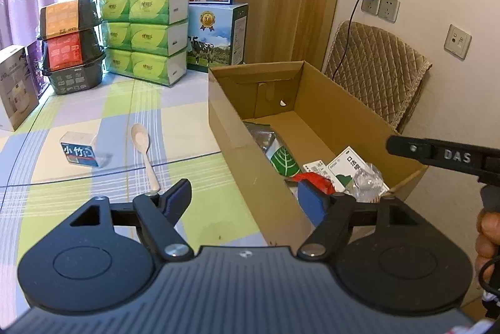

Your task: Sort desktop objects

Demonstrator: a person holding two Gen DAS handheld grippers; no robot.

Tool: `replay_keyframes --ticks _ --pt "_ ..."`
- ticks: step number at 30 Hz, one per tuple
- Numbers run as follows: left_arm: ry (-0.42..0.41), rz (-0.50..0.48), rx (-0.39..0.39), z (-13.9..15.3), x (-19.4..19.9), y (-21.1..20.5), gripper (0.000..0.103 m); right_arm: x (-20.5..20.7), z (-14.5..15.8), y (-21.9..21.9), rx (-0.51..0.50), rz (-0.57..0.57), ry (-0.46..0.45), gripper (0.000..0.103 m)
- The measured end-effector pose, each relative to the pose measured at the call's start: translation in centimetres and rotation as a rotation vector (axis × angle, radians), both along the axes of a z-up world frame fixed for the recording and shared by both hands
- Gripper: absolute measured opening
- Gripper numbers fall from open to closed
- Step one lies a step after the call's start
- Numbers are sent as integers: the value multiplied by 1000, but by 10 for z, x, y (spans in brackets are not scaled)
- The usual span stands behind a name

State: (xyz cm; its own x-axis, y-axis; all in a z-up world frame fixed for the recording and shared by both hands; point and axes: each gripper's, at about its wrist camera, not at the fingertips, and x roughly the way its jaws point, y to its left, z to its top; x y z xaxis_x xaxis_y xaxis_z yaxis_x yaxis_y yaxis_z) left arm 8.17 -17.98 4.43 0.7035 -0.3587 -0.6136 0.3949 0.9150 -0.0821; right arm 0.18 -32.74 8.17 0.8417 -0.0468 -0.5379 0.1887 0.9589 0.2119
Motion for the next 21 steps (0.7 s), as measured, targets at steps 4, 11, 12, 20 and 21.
replay_keyframes --ticks 4,11,12,20,21 --pt "1 5 3 2 -11 6 76 -19 2 9 -16 21 -2 77" --pt "-18 15 -1 12 -32 18 86 -36 10 30 -30 54 -10 96" --pt "-20 17 -6 14 -35 21 87 -38 11 33 -35 58 -11 100" --pt "-22 40 -13 20 -53 41 99 -49 16 50 -32 88 7 101" --pt "-20 46 -14 20 -55 43 101 -51 16 52 -35 92 9 101"
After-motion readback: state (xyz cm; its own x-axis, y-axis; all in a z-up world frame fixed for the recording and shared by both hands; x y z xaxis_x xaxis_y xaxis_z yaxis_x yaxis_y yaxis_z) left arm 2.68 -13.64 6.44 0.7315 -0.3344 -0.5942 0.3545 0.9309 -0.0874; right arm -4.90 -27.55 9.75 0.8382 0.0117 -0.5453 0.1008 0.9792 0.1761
